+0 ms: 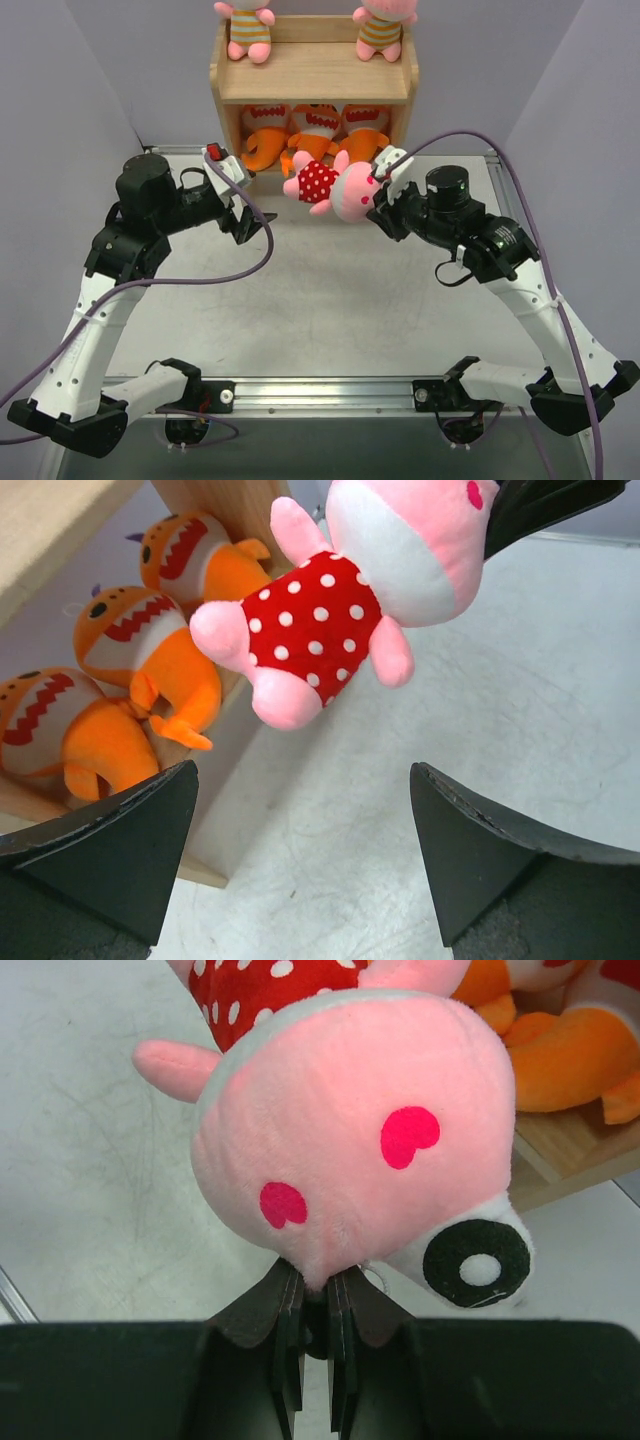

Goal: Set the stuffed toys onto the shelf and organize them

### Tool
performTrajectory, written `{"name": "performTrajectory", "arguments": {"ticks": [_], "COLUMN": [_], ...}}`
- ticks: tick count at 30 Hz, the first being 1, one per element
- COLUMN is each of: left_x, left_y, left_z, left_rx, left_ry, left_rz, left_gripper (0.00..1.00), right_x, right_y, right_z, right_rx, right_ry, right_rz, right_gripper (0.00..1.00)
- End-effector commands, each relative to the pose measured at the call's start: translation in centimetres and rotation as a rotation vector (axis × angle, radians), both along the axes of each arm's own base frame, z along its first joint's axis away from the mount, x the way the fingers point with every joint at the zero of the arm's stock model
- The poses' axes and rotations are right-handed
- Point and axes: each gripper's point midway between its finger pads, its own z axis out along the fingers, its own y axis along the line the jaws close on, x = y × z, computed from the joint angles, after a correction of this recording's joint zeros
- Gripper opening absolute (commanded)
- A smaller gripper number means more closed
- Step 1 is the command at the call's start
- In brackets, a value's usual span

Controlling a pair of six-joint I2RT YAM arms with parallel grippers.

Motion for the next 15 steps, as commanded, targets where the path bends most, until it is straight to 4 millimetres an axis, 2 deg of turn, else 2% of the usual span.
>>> {"name": "performTrajectory", "arguments": {"ticks": [1,6,10,11,12,14,15], "left_x": [-0.5,0.7,1.4,1.5,1.7,1.9,2.0], "left_y": [-0.4,-1.1,-1.5,-1.5,-1.6,-1.5,-1.5], "left_z": [-0.7,-2.1,-2.3,-1.8,-2.3,-2.1,-3.0], "left_rx": [0.055,0.093,0.12,0.123,0.148,0.174,0.209], "left_ry": [0.025,0.039,0.049,0.037,0.046,0.033,0.05], "left_rz": [-0.039,-0.021,-0.034,-0.037,-0.044,-0.051,-0.064], "left_gripper": [0.95,0.95,0.95,0.95,0.95,0.95,0.95], "right_x": [-1.7,-3.4,-3.7,-3.8,-4.0,-4.1,-4.2], "right_y": [-0.1,1.1,1.1,1.2,1.4,1.4,1.5], "right_z": [0.9,0.4,0.3,0.3,0.3,0.4,0.3], "right_rx": [-0.077,-0.17,-0.216,-0.222,-0.228,-0.236,-0.238], "right_ry": [-0.065,-0.115,-0.135,-0.141,-0.146,-0.156,-0.159], "right_rz": [0.064,0.141,0.144,0.148,0.157,0.161,0.164], "right_gripper": [0.0,0.0,0.0,0.0,0.0,0.0,0.0]}}
